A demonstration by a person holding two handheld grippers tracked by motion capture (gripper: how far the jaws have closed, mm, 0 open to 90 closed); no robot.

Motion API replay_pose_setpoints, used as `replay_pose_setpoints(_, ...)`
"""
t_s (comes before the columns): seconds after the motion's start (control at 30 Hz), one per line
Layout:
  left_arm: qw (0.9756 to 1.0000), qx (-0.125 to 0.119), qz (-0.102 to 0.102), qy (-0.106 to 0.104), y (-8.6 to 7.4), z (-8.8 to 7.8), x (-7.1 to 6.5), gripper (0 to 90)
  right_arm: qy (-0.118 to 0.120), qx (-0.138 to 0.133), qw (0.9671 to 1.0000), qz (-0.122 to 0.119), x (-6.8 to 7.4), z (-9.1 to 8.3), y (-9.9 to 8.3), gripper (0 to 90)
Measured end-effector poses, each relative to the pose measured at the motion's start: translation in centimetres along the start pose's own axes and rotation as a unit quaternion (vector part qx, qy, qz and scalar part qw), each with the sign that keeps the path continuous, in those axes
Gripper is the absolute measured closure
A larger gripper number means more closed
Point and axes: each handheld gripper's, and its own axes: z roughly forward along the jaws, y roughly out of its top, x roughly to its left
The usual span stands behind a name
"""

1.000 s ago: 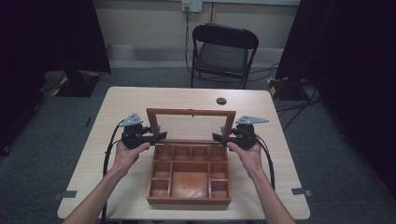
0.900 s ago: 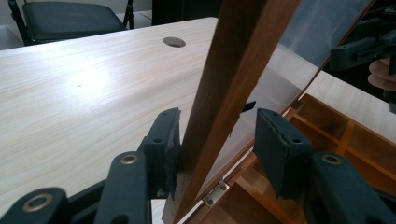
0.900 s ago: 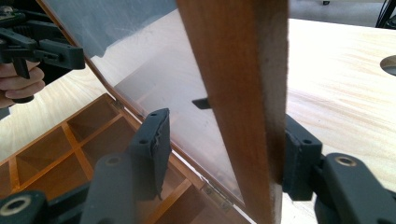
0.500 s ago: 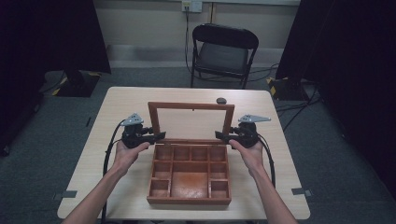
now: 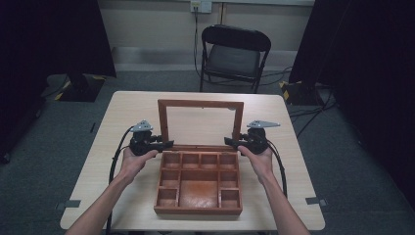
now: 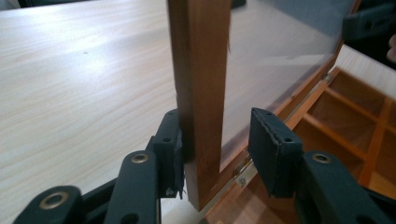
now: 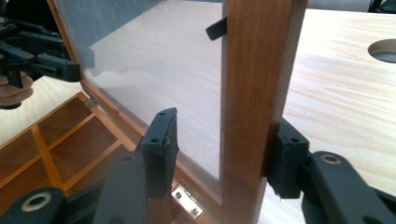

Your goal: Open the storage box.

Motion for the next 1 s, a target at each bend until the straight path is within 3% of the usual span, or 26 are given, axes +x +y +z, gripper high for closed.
replay_pose_setpoints(0.1, 1.0, 0.001, -0.001, 0.009, -0.1, 0.2, 0.0, 58.1, -0.002, -0.001, 1.0, 0.003, -0.1, 0.2, 0.0, 52.2)
replay_pose_setpoints(0.23, 0.9999, -0.001, -0.013, 0.001, -0.2, 0.4, 0.4, 58.1, -0.011, 0.0, 0.9999, 0.002, -0.1, 0.4, 0.0, 51.2)
replay_pose_setpoints(0.5, 0.9997, 0.004, -0.021, 0.01, -0.1, 0.8, 0.5, 57.7, -0.009, -0.003, 0.9999, 0.013, -0.6, 1.1, -0.1, 50.0)
replay_pose_setpoints(1.0, 0.9992, 0.008, -0.04, 0.001, -0.4, 1.0, 1.4, 53.8, -0.011, 0.009, 0.9996, 0.025, -1.0, 2.6, -0.1, 41.2)
